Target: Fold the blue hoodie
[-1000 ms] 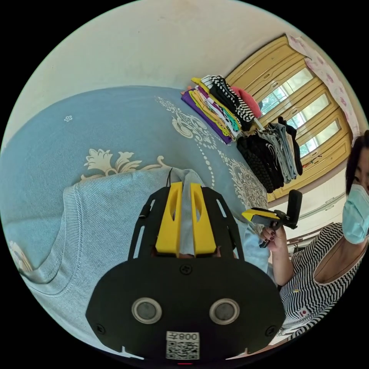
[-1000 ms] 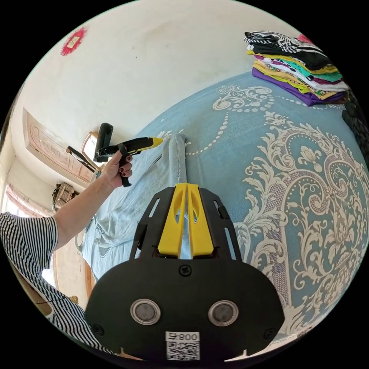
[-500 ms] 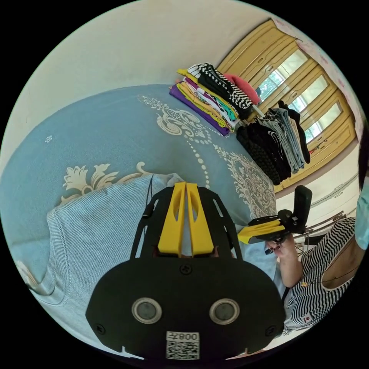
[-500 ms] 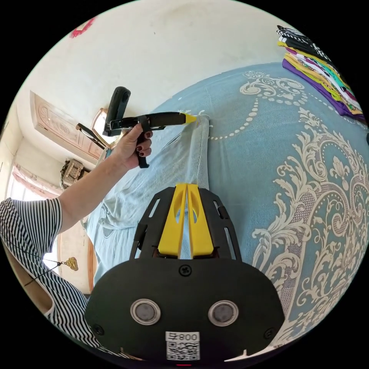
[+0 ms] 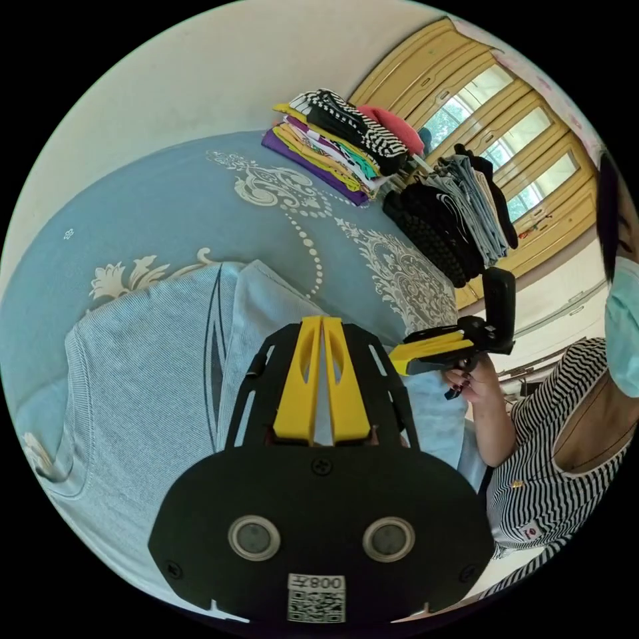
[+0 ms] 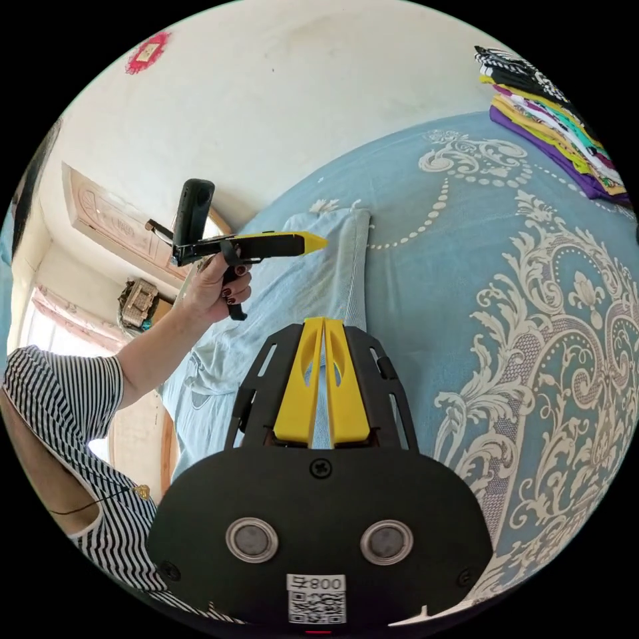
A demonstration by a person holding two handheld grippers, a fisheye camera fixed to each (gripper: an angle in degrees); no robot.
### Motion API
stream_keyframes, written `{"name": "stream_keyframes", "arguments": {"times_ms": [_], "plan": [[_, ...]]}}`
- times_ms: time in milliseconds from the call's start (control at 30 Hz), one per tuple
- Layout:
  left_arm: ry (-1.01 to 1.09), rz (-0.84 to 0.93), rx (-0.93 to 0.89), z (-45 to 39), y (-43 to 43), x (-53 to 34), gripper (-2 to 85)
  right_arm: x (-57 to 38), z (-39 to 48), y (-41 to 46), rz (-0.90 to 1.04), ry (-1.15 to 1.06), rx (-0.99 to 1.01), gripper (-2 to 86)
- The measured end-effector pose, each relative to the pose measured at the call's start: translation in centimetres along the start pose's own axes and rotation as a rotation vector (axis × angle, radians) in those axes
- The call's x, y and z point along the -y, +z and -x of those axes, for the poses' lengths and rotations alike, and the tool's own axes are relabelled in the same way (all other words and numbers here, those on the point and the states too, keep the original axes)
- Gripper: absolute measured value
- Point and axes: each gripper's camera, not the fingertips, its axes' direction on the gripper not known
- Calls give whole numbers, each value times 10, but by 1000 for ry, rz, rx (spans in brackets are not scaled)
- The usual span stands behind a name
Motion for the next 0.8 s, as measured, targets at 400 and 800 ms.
{"name": "stream_keyframes", "arguments": {"times_ms": [400,800], "plan": [[-232,-8,100,12,-64,-171,4,1,31,46,68,-20,-81,1],[-925,-326,262,-4,-243,-513,87,-2,123,83,-30,-267,138,22]]}}
